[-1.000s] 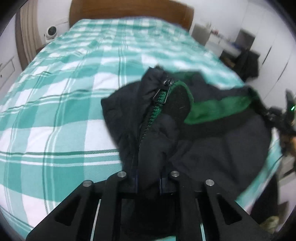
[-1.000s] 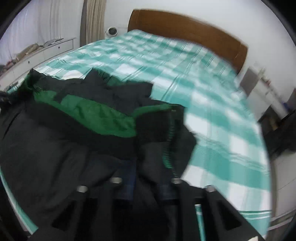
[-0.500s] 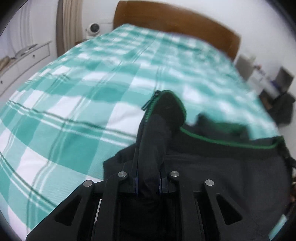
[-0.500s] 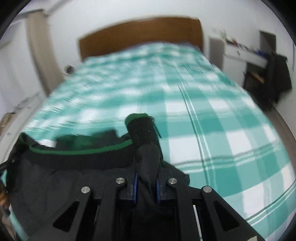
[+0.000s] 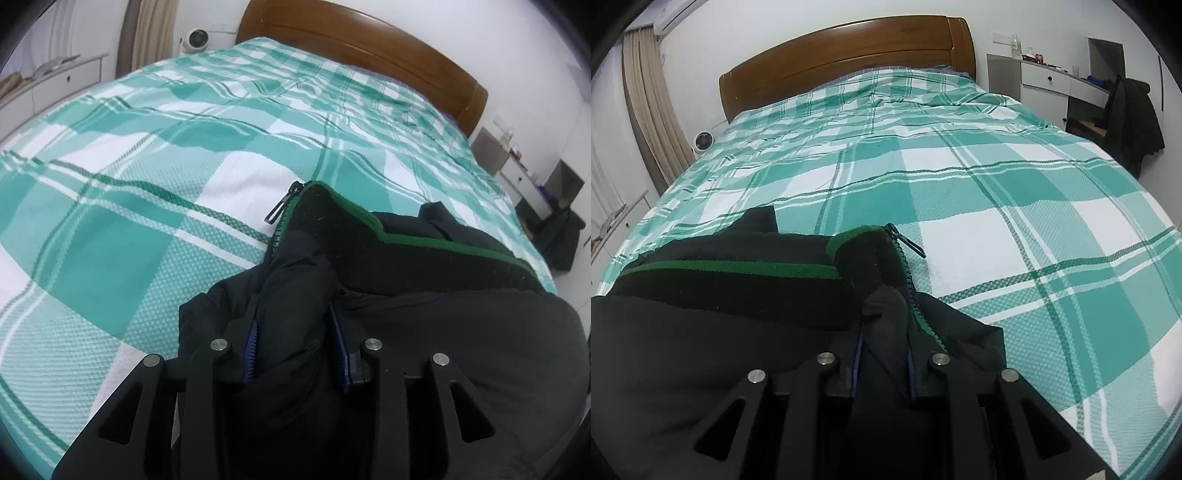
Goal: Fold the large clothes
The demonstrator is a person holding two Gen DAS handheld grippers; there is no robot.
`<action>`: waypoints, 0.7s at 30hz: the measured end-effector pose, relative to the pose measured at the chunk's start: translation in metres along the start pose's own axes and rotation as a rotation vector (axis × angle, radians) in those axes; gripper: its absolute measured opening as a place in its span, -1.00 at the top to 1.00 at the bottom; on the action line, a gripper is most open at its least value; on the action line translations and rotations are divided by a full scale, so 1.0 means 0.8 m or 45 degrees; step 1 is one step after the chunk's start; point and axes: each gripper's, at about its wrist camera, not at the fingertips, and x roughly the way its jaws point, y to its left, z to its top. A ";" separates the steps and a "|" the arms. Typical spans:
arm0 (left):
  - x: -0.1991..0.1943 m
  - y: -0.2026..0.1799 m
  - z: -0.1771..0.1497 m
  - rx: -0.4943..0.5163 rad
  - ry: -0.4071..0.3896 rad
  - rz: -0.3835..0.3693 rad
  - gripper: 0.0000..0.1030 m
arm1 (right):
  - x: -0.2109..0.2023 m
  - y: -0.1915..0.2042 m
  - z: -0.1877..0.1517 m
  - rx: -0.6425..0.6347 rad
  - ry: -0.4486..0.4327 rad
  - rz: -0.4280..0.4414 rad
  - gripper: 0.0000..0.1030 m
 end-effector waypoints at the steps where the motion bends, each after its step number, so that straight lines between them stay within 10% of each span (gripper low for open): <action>1: 0.001 0.001 0.000 -0.006 0.002 -0.007 0.34 | 0.001 0.000 0.001 0.003 0.000 0.002 0.66; 21: 0.010 0.012 -0.001 -0.060 0.001 -0.074 0.28 | 0.008 -0.001 -0.002 0.003 -0.002 -0.003 0.66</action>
